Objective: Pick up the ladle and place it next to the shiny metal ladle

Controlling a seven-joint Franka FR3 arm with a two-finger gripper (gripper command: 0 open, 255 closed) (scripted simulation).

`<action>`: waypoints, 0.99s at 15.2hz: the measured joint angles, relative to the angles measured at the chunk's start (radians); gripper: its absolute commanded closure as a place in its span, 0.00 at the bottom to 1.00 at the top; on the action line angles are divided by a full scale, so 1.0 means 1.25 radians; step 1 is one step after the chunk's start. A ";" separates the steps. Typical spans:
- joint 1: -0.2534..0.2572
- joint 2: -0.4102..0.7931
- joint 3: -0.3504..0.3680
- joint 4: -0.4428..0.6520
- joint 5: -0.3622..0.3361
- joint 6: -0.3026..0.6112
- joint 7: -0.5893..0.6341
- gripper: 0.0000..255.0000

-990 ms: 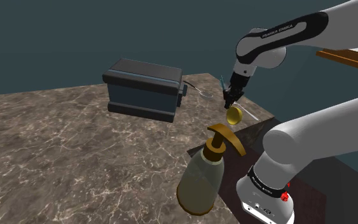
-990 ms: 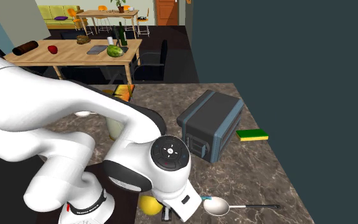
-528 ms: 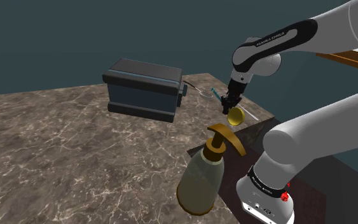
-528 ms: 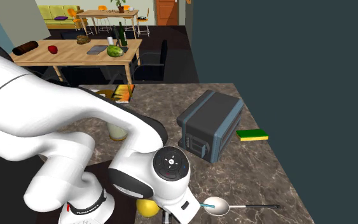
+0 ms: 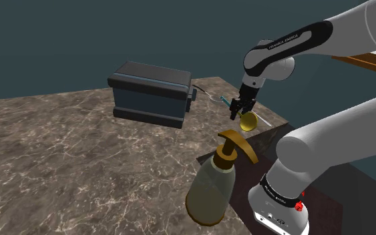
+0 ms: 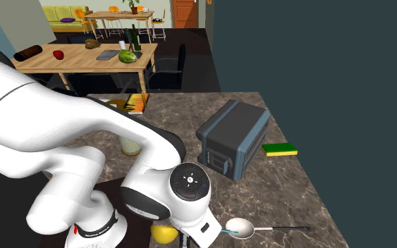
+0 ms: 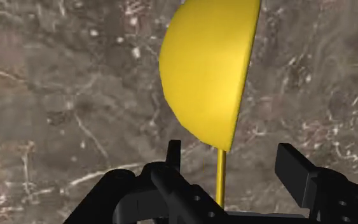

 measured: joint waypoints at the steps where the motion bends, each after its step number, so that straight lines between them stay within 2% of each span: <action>1: 0.000 0.000 0.000 0.000 0.000 0.000 0.000 0.00; 4: 0.000 0.000 0.000 0.000 0.000 0.000 0.000 0.00; 9: -0.008 -0.045 0.006 0.066 -0.008 -0.109 0.008 0.00; 15: -0.009 -0.049 0.005 0.074 -0.010 -0.122 0.008 0.00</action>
